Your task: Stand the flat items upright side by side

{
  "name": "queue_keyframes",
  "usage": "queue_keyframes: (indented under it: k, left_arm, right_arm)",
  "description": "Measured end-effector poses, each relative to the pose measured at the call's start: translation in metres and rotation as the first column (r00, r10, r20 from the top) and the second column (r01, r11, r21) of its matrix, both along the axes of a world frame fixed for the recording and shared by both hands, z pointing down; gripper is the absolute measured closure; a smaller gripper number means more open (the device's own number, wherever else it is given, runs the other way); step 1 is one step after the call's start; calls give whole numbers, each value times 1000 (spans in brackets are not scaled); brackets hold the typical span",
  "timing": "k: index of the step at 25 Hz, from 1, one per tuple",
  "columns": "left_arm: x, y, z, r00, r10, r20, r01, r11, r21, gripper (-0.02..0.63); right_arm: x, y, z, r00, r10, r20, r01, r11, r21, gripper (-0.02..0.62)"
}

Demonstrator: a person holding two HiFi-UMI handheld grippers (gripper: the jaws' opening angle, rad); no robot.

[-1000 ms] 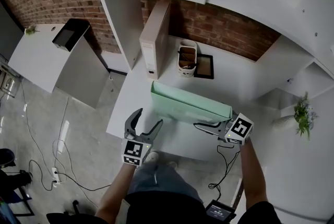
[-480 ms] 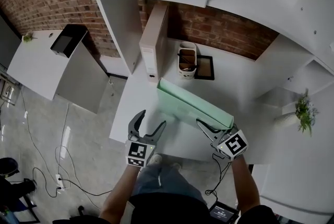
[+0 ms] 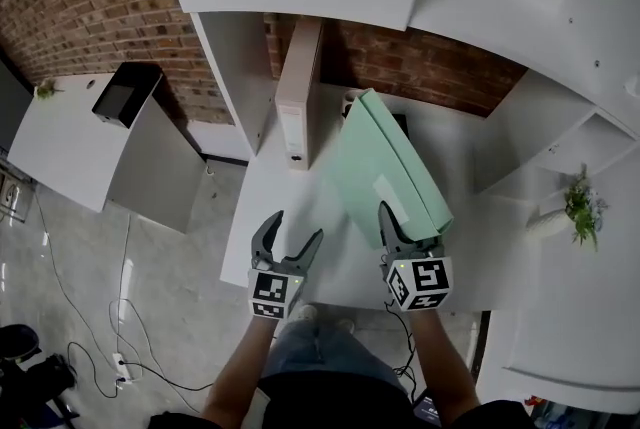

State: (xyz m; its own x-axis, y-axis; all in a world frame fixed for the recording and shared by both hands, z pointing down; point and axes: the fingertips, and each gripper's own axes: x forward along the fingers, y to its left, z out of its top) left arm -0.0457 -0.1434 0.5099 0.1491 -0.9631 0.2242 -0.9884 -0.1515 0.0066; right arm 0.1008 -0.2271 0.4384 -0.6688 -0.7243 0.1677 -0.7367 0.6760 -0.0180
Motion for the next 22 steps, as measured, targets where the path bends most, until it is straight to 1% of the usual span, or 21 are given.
queue_keyframes:
  k: [4,9,13,16,22]
  left_arm:
    - [-13,-6,0,1000,2,-13,-2,1000,5,261]
    - [-31,-13,0,1000,15,-14,-15,1000,5,261]
    - [-44,-18,-2,999,30,-13,-30,1000,7,261]
    - [-56,-23,-2,1000,23,-15,-23,1000,9,261]
    - [-74,-27,-2,1000,14,-5,-14,1000,13,261]
  right_arm:
    - [-26,-18,-9,992,124,-2,-124,992,9,436]
    - [-54,-44,-6,962,271,-23,-271,963,3,434]
    - [-78,-59,-2,943,332,-20,-332,943,-9,434]
    - [-92,-72,1,928,373,-19,-373,928,-12,434]
    - [-110,-95,7,909,417,-21,-417,909,-1,431]
